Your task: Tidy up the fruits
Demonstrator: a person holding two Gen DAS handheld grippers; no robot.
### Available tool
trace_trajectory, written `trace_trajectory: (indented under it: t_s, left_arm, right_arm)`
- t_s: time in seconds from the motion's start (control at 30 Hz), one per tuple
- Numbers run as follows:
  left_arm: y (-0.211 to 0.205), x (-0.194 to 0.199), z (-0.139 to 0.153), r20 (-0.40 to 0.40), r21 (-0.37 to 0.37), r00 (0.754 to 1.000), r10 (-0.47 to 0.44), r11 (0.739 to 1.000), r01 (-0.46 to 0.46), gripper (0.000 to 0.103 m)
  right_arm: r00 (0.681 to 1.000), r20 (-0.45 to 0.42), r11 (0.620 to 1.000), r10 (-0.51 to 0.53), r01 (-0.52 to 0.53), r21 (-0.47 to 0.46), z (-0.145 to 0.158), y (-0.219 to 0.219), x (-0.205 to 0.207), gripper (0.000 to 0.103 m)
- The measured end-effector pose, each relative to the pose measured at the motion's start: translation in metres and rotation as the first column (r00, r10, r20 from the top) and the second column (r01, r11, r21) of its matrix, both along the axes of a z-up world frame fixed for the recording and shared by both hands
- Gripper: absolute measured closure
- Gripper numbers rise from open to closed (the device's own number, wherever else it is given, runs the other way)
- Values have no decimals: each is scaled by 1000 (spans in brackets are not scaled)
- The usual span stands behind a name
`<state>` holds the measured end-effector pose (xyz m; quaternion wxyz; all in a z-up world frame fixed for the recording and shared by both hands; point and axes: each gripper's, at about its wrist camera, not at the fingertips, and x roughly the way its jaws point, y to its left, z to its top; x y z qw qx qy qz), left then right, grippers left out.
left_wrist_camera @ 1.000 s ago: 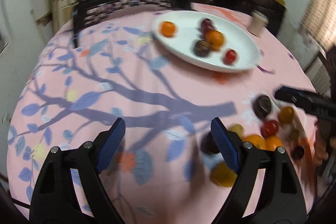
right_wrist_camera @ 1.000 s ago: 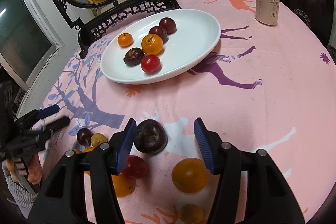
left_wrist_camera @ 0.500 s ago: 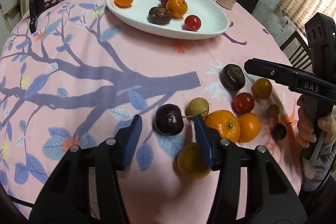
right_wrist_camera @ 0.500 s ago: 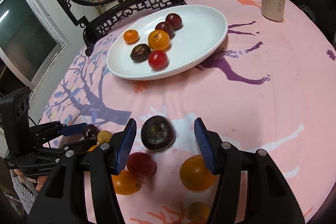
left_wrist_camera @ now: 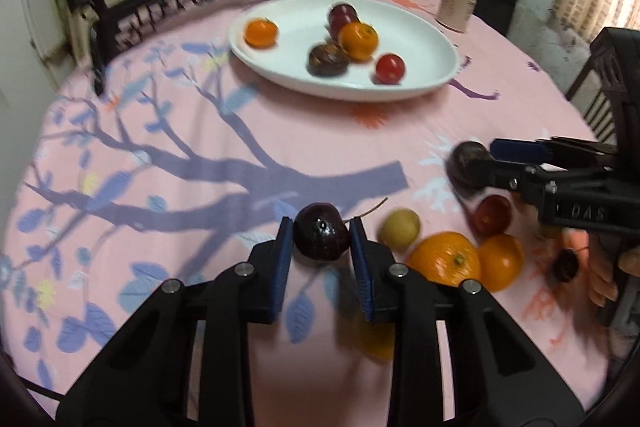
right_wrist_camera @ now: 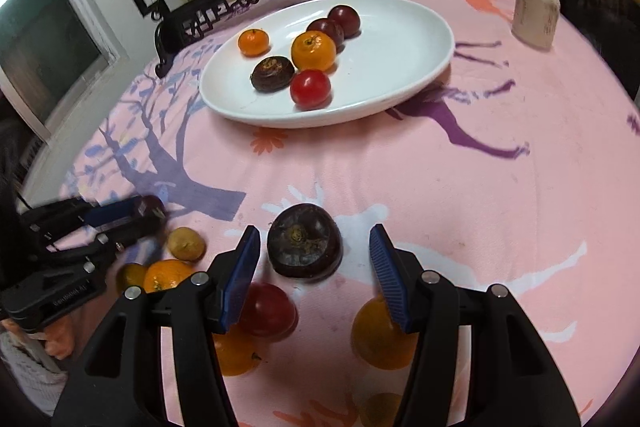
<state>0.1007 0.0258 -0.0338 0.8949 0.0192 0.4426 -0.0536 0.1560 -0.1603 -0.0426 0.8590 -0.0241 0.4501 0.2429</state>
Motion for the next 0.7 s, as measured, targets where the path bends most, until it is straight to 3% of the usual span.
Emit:
trace_trajectory:
  t_s: [0.1, 0.17, 0.33, 0.53, 0.7]
  left_arm:
    - [-5, -2, 3, 58, 100, 998, 32, 994, -38, 74]
    - [-8, -2, 2, 77, 140, 996, 37, 989, -48, 74]
    - [-5, 0, 1, 75, 142, 996, 48, 988, -59, 74]
    - [-4, 11, 17, 117, 132, 991, 68, 988, -83, 74]
    - [-12, 44, 43, 162, 141, 984, 68, 986, -91, 74]
  right_arm:
    - [999, 33, 999, 27, -25, -47, -1, 9, -5, 61]
    - [998, 52, 997, 34, -31, -71, -2, 11, -8, 62]
    - [996, 77, 996, 36, -29, -82, 2, 9, -11, 63]
    - [993, 108, 999, -35, 34, 7, 24, -12, -6, 63]
    - [988, 124, 994, -94, 87, 67, 48, -23, 14, 63]
